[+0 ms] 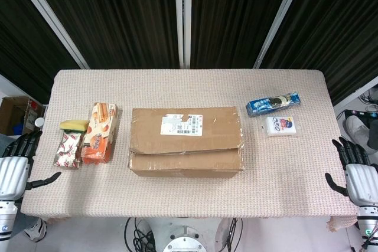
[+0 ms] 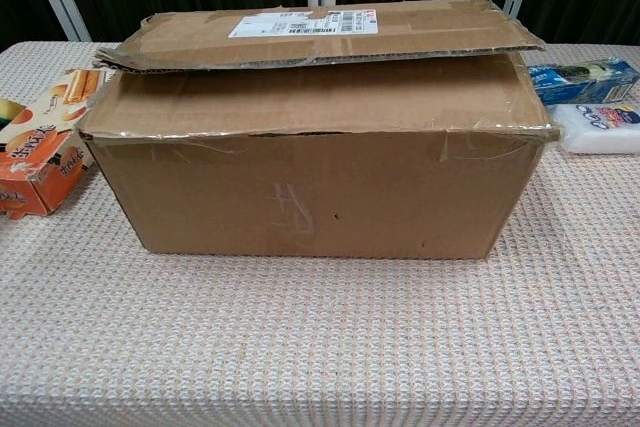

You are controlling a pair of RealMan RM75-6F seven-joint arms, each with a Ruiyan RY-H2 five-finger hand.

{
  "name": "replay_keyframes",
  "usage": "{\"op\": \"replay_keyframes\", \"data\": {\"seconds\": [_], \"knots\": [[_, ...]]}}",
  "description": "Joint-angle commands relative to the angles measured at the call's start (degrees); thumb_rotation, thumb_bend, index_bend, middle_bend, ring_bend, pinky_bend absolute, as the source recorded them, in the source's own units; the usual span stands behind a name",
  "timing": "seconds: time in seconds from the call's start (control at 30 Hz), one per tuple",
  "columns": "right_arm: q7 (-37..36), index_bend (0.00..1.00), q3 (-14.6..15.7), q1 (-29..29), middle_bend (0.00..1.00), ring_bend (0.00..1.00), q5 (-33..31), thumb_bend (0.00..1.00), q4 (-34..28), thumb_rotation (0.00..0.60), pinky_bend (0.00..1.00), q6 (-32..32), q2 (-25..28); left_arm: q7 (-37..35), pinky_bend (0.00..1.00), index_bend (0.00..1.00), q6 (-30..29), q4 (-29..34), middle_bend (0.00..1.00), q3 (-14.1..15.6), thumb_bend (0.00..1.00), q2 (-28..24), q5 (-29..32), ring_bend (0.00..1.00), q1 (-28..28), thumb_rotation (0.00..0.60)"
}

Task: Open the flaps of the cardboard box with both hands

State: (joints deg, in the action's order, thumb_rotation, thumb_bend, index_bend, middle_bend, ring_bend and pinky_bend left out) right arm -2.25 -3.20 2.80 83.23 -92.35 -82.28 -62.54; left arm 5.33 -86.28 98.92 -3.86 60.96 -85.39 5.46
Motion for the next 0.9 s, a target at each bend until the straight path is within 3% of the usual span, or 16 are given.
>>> {"op": "replay_keyframes", "data": {"seconds": [0.03, 0.9], "knots": [[-0.2, 0.0, -0.1, 0.1, 0.0, 0.0, -0.1, 0.24, 0.2, 0.6, 0.0, 0.2, 0.0, 0.2, 0.18, 0.07, 0.3, 0.1, 0.1, 0.0, 0.01, -0.1, 0.3, 0.09, 0.1, 0.42], [1.0, 0.0, -0.5, 1.2, 0.0, 0.0, -0.7, 0.24, -0.9, 0.6, 0.0, 1.4, 0.3, -1.6, 0.18, 0.07, 1.8, 3.7, 0.1, -0.3, 0.01, -0.3, -2.4, 0.09, 2.5, 0.421]]}}
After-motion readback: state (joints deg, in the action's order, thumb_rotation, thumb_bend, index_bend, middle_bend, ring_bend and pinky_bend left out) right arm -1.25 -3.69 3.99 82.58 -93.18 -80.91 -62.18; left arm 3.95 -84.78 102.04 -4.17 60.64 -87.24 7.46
